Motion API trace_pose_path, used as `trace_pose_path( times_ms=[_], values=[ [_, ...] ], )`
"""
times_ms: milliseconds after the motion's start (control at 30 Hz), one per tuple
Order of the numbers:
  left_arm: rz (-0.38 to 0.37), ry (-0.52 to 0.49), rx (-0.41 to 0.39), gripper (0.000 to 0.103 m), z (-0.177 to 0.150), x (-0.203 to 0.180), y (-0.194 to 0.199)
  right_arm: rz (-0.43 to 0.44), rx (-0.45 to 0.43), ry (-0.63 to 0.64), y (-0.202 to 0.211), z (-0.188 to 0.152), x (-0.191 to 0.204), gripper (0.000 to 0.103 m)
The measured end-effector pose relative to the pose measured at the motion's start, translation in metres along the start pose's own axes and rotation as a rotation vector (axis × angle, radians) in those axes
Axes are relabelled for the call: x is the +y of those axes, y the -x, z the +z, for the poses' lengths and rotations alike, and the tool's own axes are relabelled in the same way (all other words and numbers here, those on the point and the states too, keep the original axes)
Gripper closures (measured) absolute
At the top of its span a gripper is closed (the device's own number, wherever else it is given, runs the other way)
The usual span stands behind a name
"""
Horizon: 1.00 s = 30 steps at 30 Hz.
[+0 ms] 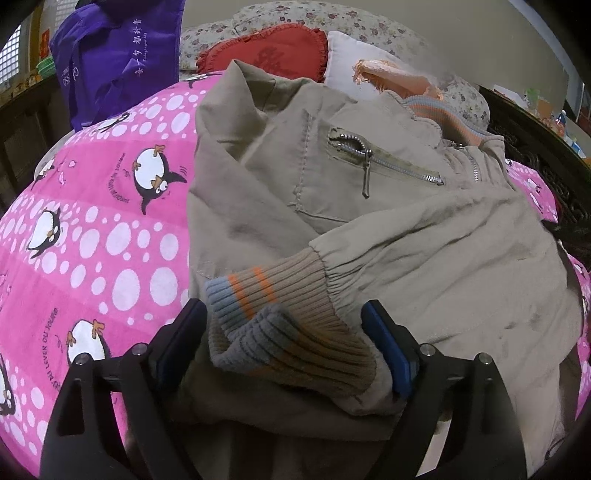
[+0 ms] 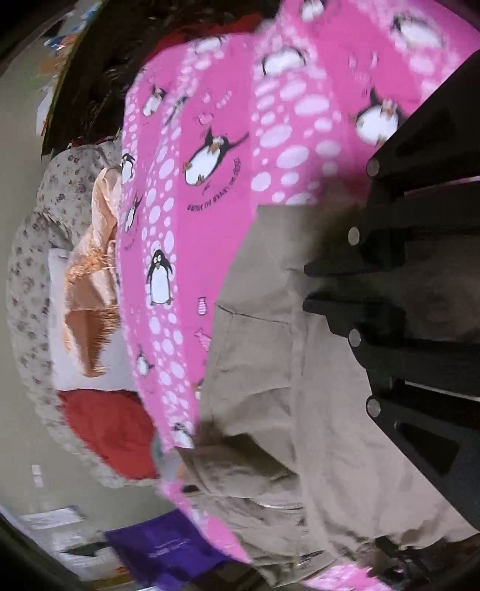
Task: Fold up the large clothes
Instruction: 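Move the right tool down to the jacket hem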
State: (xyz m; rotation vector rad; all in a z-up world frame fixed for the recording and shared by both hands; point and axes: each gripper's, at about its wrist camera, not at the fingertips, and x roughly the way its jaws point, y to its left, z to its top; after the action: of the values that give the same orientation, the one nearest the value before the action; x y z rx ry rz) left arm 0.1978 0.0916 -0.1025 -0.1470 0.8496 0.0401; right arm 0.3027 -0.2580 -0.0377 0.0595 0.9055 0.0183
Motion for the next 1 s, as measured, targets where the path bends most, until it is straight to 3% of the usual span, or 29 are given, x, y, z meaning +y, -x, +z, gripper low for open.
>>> trace_pose_path(
  times_ms=[67, 133, 233, 267, 300, 333, 367, 500, 567, 633, 667, 733, 767, 833, 1000],
  values=[
    [0.001, -0.001, 0.0, 0.016, 0.0, 0.0, 0.0, 0.052, -0.108, 0.02, 0.035, -0.007, 0.015, 0.084],
    [0.001, 0.0, 0.001, 0.016, 0.0, 0.0, 0.0, 0.14, -0.16, 0.058, 0.052, -0.012, 0.042, 0.079],
    [0.001, 0.0, 0.001, 0.016, 0.0, 0.0, 0.0, 0.237, -0.144, 0.153, 0.047, -0.026, 0.084, 0.078],
    [0.001, 0.0, 0.002, 0.016, 0.001, 0.0, 0.0, 0.239, -0.13, 0.188, 0.037, -0.03, 0.094, 0.078],
    [0.001, -0.001, 0.002, 0.016, 0.0, 0.0, 0.0, 0.188, -0.104, 0.211, 0.02, -0.031, 0.102, 0.077],
    [-0.001, -0.001, 0.003, 0.016, 0.0, 0.0, 0.0, 0.116, -0.05, 0.206, 0.0, -0.033, 0.101, 0.077],
    [0.001, -0.003, 0.004, 0.015, 0.001, 0.0, -0.001, 0.126, -0.009, 0.173, -0.013, -0.033, 0.093, 0.077],
    [0.004, -0.002, 0.006, 0.015, 0.0, 0.0, -0.002, 0.159, -0.033, 0.132, 0.007, -0.031, 0.08, 0.08],
    [0.002, 0.001, 0.005, 0.015, 0.0, 0.0, -0.002, 0.161, -0.122, 0.137, 0.041, -0.043, 0.069, 0.076],
    [0.005, 0.001, 0.006, 0.015, 0.0, -0.001, -0.002, 0.159, -0.166, 0.119, 0.067, -0.062, 0.052, 0.062],
    [0.007, 0.0, 0.006, 0.015, 0.0, 0.0, -0.002, 0.163, -0.173, 0.102, 0.074, -0.07, 0.044, 0.061],
    [0.009, -0.001, 0.007, 0.014, 0.001, 0.0, -0.002, 0.152, -0.155, 0.083, 0.074, -0.091, 0.025, 0.06],
    [0.007, -0.002, 0.007, 0.014, 0.001, 0.0, -0.002, 0.121, -0.117, 0.09, 0.064, -0.103, 0.017, 0.061],
    [0.006, -0.008, 0.01, 0.012, 0.001, -0.001, -0.002, 0.146, -0.039, 0.076, 0.04, -0.105, 0.001, 0.063],
    [0.008, -0.04, 0.034, 0.008, 0.002, -0.006, -0.002, 0.159, -0.075, 0.066, 0.078, -0.097, 0.002, 0.06]
  ],
)
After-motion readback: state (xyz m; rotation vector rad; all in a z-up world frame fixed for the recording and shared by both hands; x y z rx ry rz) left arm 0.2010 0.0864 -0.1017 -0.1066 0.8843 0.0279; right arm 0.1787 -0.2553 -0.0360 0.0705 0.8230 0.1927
